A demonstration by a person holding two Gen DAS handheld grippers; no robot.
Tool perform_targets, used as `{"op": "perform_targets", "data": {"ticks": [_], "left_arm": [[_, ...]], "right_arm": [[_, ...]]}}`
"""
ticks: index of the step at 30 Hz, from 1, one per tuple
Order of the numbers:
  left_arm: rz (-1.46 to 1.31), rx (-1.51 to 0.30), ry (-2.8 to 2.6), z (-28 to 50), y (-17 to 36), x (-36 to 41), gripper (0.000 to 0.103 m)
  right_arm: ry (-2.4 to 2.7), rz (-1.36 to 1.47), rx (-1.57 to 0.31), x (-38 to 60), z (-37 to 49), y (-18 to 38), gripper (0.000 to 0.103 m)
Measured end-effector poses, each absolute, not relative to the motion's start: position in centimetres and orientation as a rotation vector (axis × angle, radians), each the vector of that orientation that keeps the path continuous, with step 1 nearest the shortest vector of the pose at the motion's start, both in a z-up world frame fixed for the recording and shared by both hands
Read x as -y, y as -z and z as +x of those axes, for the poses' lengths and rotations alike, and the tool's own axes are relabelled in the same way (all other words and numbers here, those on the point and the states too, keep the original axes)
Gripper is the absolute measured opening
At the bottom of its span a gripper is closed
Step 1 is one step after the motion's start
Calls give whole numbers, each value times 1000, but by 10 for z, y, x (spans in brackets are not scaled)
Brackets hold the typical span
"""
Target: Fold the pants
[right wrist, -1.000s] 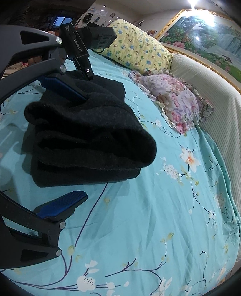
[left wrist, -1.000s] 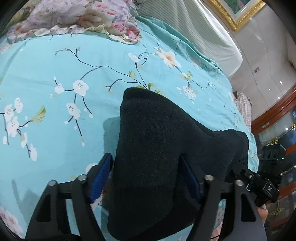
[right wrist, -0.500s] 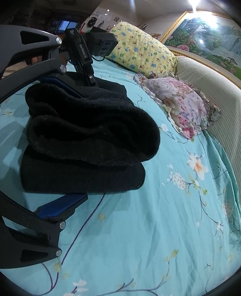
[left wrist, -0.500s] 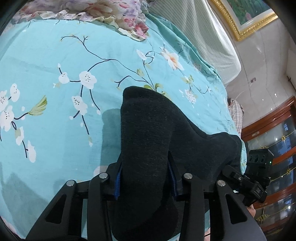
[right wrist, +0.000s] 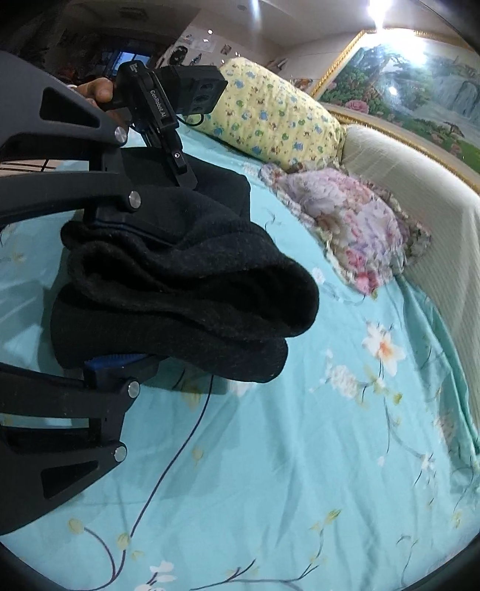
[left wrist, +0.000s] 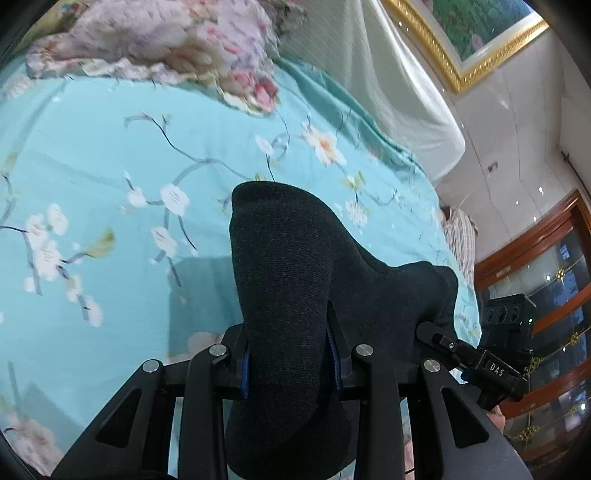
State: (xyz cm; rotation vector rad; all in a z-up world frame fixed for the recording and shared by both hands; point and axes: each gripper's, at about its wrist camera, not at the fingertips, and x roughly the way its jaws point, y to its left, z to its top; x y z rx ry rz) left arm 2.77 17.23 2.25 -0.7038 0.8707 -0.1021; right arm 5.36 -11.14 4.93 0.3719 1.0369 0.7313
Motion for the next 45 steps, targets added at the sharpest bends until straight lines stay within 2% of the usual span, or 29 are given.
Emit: {"op": "perform_targets", "data": {"ticks": [19,45], "left_arm": [[-708,-769,-104,-28,-49,-268,31],[-712,-746,-279,-9,-34,-363,31]], "right_arm": [[-917,265,-1026,-7,69,-70,50],[-1068,113,-1037,-137,134,-58,50]]}}
